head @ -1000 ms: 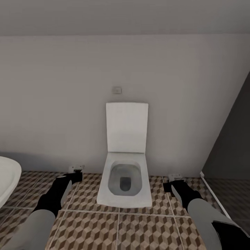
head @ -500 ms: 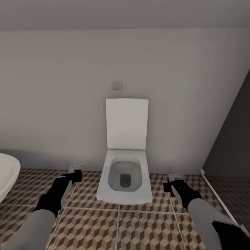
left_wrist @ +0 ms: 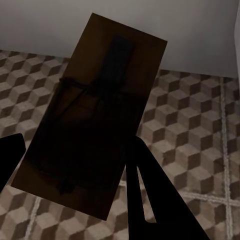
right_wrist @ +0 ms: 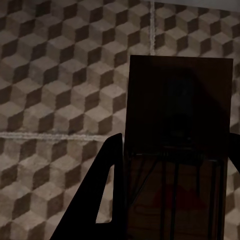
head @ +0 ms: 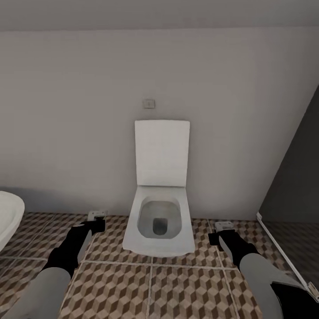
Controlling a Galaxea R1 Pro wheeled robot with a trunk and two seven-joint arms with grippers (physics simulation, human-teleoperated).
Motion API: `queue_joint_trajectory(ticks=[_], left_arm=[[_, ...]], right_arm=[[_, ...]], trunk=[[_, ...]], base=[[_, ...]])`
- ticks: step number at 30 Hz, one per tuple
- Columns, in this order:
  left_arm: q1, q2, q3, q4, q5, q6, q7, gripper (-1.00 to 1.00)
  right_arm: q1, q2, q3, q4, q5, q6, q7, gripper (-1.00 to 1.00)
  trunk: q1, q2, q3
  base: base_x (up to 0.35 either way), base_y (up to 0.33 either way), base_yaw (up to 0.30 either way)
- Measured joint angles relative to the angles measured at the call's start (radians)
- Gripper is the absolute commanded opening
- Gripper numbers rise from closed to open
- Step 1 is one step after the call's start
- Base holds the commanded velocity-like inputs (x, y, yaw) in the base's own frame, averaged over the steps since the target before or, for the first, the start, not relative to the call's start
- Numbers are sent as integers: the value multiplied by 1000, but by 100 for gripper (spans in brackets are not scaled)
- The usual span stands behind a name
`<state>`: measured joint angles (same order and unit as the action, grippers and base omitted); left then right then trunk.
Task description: Take the four mousetraps from the cabinet in the bathroom and place them on the bathroom floor. Make sure all four end up on the same floor surface, and ensure that at least two of them are either under or directly next to the same bathroom sink.
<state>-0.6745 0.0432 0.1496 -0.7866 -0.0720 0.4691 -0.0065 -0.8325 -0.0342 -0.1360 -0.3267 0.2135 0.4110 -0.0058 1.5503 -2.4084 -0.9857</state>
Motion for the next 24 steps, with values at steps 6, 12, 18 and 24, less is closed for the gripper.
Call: queue_joint_trajectory(ticks=[6, 12, 18, 24], left_arm=[[0, 0, 2, 0, 1, 0, 0, -100], [0, 1, 2, 0, 2, 0, 0, -100], [0, 1, 0, -1, 0, 0, 0, -100], [0, 0, 0, -1, 0, 0, 0, -100]], right_arm=[[0, 0, 0, 0, 0, 0, 0, -100], [0, -1, 0, 0, 0, 0, 0, -100], [0, -2, 0, 0, 0, 0, 0, -100], [0, -2, 0, 0, 0, 0, 0, -100]], trunk=[[23, -42, -19], [46, -84, -38], [52, -92, -60], [55, -94, -83]], base=[[0, 0, 0], [0, 0, 0], [0, 0, 0], [0, 0, 0]])
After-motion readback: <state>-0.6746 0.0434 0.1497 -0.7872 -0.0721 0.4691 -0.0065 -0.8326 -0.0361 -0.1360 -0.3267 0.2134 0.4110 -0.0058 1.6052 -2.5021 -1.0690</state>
